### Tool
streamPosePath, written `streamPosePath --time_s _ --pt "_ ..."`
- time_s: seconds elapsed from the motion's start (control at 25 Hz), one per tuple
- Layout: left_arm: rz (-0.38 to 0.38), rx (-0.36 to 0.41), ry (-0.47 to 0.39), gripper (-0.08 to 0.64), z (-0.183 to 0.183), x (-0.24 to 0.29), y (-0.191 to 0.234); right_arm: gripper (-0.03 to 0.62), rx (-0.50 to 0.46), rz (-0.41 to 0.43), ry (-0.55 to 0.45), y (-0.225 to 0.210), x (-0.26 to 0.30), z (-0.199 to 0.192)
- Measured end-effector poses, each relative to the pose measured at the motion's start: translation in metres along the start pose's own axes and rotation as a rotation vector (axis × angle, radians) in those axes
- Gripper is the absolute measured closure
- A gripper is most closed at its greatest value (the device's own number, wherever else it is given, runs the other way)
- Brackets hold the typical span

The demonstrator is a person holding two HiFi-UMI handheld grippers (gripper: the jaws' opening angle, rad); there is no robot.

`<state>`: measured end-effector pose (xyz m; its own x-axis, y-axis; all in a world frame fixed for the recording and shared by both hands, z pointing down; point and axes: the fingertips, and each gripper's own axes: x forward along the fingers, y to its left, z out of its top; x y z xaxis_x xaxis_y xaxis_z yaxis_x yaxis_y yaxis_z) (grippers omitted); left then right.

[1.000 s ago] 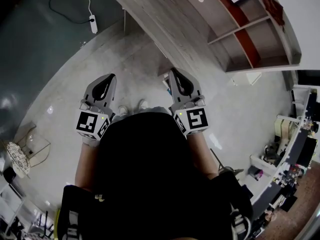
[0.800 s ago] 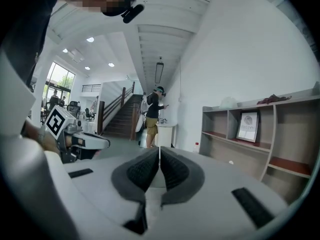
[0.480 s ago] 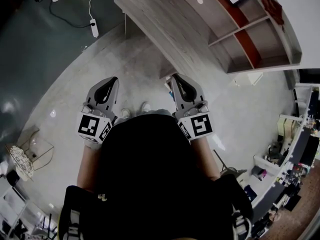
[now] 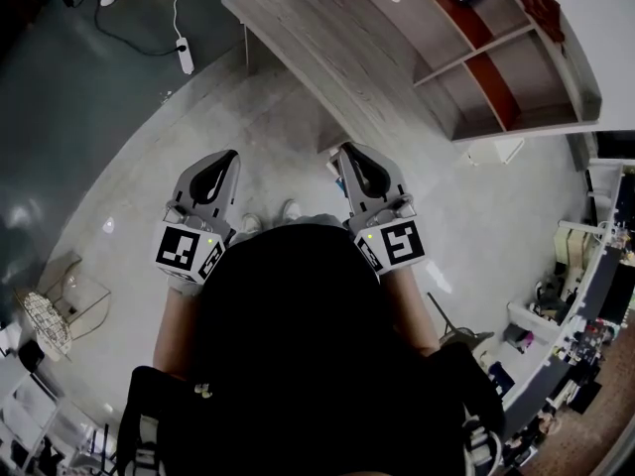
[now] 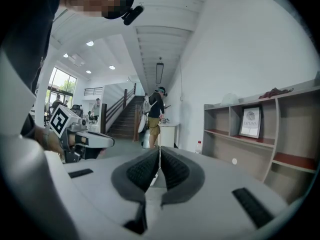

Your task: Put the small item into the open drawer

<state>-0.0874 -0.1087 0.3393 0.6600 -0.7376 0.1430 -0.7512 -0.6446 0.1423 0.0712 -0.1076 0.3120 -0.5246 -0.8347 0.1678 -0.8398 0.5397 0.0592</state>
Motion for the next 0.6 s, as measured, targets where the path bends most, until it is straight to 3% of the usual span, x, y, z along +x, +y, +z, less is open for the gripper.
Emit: streamPosePath --time_s 0.6 --pt "-0.017 0.008 -0.007 0.558 0.0055 0.0098 -0.0048 0.574 0.034 -0.004 0.004 -0.008 -0.001 -0.0083"
